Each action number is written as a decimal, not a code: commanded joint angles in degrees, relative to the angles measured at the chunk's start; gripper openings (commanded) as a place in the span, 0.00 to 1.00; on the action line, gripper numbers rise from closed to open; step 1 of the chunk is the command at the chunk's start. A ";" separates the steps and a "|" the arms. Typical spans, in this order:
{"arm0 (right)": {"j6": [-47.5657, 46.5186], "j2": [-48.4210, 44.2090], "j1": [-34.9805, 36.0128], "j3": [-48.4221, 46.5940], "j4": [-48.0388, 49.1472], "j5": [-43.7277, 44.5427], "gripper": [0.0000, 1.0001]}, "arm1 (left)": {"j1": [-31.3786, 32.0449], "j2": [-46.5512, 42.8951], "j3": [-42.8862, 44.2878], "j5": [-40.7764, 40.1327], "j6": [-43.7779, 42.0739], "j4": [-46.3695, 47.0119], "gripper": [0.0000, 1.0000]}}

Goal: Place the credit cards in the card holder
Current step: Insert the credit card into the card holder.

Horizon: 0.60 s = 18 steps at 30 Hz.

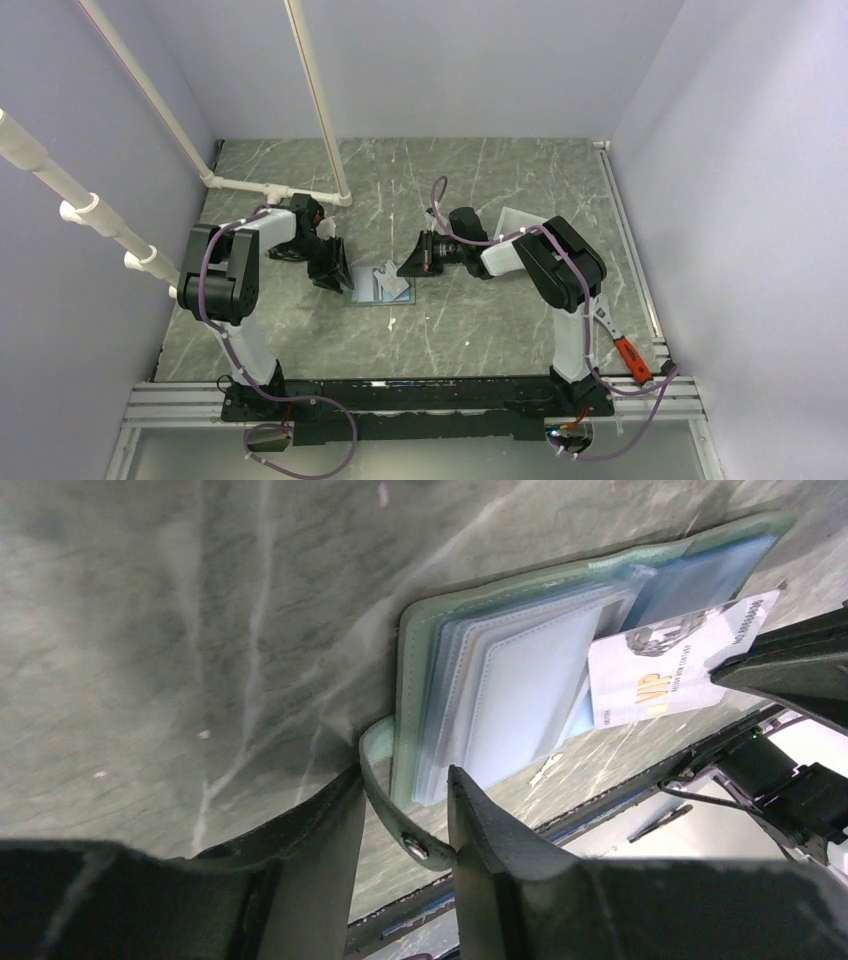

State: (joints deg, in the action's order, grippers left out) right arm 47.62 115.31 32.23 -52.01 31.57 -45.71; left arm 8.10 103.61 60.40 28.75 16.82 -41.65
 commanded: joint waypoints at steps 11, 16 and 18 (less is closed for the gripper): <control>3.09 -0.19 1.79 2.18 11.07 5.42 0.00 | 2.10 2.47 -3.18 5.73 4.59 4.27 0.13; 3.19 -0.53 1.71 4.36 13.44 7.17 0.00 | 2.10 2.23 -3.65 5.62 5.41 4.47 0.09; 3.73 -0.50 1.55 5.12 14.45 7.50 0.00 | 2.10 2.33 -3.55 5.44 5.50 4.40 0.06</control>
State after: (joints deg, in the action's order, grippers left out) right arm 51.03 115.66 33.74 -48.34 40.40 -40.38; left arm 9.74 104.99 57.63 34.04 21.56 -38.41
